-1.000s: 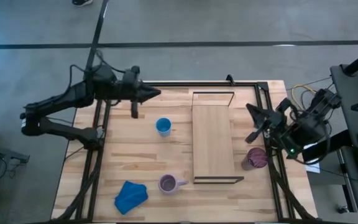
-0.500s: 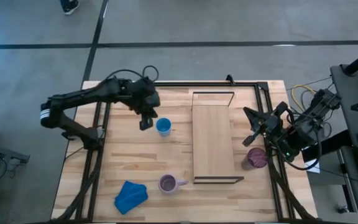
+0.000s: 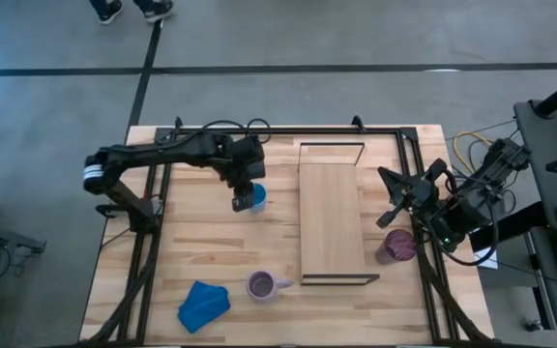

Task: Stack small to large cups/mugs on shelf
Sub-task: Put the blue cup on the shelf

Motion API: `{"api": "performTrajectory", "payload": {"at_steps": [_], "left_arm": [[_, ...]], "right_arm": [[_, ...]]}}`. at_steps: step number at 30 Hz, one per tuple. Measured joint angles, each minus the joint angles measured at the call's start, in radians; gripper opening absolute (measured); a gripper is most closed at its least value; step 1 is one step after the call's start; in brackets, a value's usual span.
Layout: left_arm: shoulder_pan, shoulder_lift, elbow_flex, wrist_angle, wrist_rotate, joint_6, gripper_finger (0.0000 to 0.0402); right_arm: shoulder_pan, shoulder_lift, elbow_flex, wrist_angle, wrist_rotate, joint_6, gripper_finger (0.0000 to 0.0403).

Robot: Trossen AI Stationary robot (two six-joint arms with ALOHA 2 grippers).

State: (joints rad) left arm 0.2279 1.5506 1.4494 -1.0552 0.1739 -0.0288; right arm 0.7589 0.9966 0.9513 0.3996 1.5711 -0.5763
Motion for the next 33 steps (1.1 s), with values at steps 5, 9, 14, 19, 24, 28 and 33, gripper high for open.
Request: {"api": "performTrajectory", "payload": {"at_steps": [5, 9, 14, 19, 24, 28, 33], "left_arm": [[-0.001, 0.008, 0.000, 0.007, 0.001, 0.000, 0.0000], [0.000, 0.036, 0.000, 0.007, 0.002, -0.040, 0.0018], [-0.001, 0.087, 0.002, 0.008, 0.004, -0.067, 0.0070], [-0.004, 0.112, 0.007, 0.052, 0.005, -0.112, 0.0098], [-0.006, 0.148, 0.007, 0.059, 0.005, -0.126, 0.0100], [-0.010, 0.183, 0.007, 0.060, 0.004, -0.157, 0.0100], [-0.011, 0.214, 0.007, 0.060, -0.007, -0.150, 0.0100]], "right_arm": [[0.000, 0.000, -0.004, 0.000, 0.000, -0.005, 0.0009], [0.000, 0.000, -0.006, 0.000, 0.000, -0.007, 0.0009], [0.000, 0.000, -0.006, 0.000, 0.000, -0.007, 0.0009], [0.000, 0.000, -0.007, -0.001, 0.000, -0.001, 0.0009], [0.000, 0.000, -0.007, -0.001, 0.000, 0.000, 0.0009], [0.000, 0.000, -0.007, -0.001, 0.000, 0.000, 0.0009], [0.000, 0.000, -0.007, -0.001, 0.000, 0.000, 0.0009]]}}
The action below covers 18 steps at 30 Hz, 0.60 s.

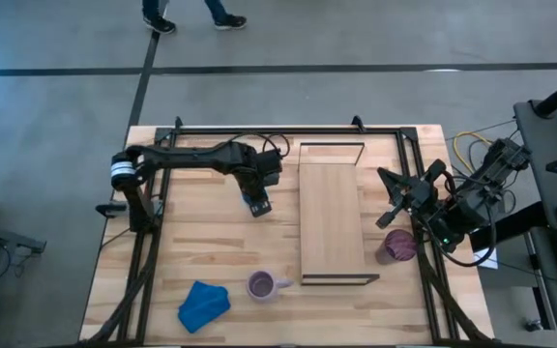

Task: Stack small to large cups/mugs on shelf
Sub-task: Put the blue cup on the shelf

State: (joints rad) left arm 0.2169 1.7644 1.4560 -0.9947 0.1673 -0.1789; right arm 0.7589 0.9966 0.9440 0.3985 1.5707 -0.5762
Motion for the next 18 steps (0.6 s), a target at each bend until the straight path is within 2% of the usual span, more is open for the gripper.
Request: {"api": "performTrajectory", "payload": {"at_steps": [18], "left_arm": [[-0.002, 0.025, -0.006, 0.018, -0.021, -0.024, 0.0100]], "right_arm": [[0.000, 0.000, 0.000, 0.000, 0.000, 0.000, 0.0009]]}}
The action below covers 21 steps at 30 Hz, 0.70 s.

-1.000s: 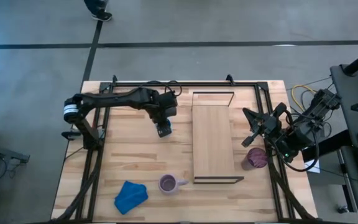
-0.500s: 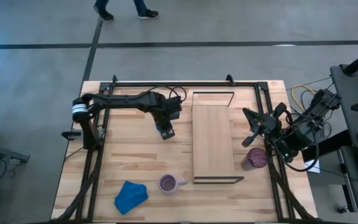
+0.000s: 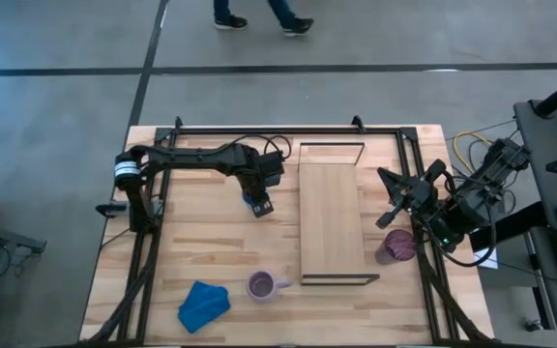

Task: Stack small to large cups/mugs on shelf
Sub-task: Put the blue cup on the shelf

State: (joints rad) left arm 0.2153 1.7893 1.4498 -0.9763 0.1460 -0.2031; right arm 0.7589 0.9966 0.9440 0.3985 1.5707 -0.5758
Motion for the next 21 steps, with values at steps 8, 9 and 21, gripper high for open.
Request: {"api": "performTrajectory", "payload": {"at_steps": [8, 9, 21], "left_arm": [[0.000, 0.013, -0.002, -0.003, -0.051, -0.002, 0.0083], [0.000, 0.018, -0.002, -0.004, -0.051, -0.002, 0.0075], [0.000, 0.012, 0.011, -0.049, -0.028, -0.002, 0.0001]], "right_arm": [[0.000, 0.000, 0.000, 0.000, 0.000, 0.000, 0.0009], [0.000, 0.000, 0.000, 0.000, 0.000, 0.000, 0.0009], [0.000, 0.000, -0.001, -0.001, 0.000, 0.000, 0.0009]]}}
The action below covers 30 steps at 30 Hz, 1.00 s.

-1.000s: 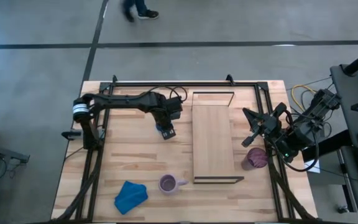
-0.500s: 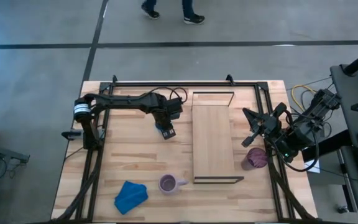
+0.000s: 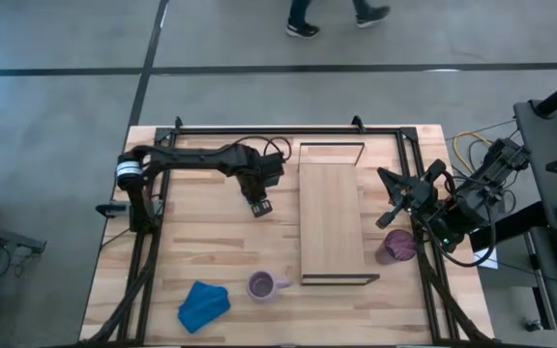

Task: Stack small to large cups/mugs on shelf
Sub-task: Put the blue cup on the shelf

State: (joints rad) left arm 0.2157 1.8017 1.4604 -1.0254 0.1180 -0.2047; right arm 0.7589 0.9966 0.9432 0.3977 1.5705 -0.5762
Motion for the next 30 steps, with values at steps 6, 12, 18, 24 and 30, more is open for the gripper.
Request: {"api": "performTrajectory", "payload": {"at_steps": [6, 12, 18, 24, 30], "left_arm": [[-0.025, -0.015, 0.189, -0.154, 0.003, 0.000, 0.0000], [-0.071, 0.010, 0.476, -0.128, -0.011, 0.043, 0.0000], [-0.071, 0.115, 0.673, -0.100, -0.049, 0.061, 0.0000], [-0.076, 0.279, 0.837, -0.108, -0.047, 0.113, 0.0000], [-0.061, 0.377, 0.888, -0.058, -0.047, 0.139, 0.0000]], "right_arm": [[0.000, 0.000, 0.000, -0.003, 0.000, -0.002, 0.0009], [0.000, 0.000, 0.000, -0.006, 0.000, -0.003, 0.0009], [0.000, -0.001, 0.000, -0.005, 0.000, 0.007, 0.0009], [0.000, -0.013, 0.000, -0.005, 0.000, 0.044, 0.0009], [0.000, -0.016, 0.000, -0.005, 0.000, 0.092, 0.0009]]}}
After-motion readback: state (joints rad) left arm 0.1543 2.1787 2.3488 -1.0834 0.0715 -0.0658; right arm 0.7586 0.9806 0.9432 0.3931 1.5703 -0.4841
